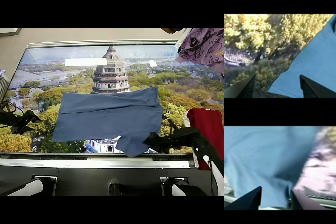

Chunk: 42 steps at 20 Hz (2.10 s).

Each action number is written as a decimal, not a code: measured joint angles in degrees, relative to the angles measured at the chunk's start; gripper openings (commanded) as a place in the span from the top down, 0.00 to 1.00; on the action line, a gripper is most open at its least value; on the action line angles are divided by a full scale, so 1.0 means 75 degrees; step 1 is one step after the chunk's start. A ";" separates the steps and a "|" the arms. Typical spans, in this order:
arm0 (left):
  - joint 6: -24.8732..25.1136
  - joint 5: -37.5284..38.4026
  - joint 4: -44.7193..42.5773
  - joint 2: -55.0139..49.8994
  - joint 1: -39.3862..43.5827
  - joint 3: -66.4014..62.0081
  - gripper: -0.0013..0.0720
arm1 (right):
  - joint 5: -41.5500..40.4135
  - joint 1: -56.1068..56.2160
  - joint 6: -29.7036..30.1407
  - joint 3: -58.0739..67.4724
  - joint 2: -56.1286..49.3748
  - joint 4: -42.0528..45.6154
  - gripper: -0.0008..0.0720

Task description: Fold the clothes and pants, and hang the long-sleeved shirts on hangers.

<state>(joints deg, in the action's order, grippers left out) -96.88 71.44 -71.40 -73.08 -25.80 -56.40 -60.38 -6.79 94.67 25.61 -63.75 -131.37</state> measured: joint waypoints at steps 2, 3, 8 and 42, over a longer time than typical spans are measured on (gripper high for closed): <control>0.0003 0.0000 0.0000 0.0000 -0.0009 0.0003 0.12 | 0.0207 0.0338 -0.0099 -0.0038 -0.0140 -0.0047 0.83; 0.0003 0.0073 0.0000 0.0000 -0.0015 0.0000 0.12 | 0.0254 0.0434 -0.0172 -0.0041 -0.0178 -0.0055 0.95; 0.0839 0.0181 0.0437 -0.0006 -0.0067 0.0417 0.12 | 0.0399 0.0627 -0.0574 0.0271 0.0082 0.0085 0.95; 0.1542 0.0589 0.1212 0.1023 -0.0122 0.2002 0.96 | -0.1358 0.0667 -0.2806 0.0647 0.3456 0.1128 0.95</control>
<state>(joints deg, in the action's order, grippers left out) -85.32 75.85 -62.30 -65.41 -26.72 -41.39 -70.57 -1.78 73.63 30.46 -37.82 -122.91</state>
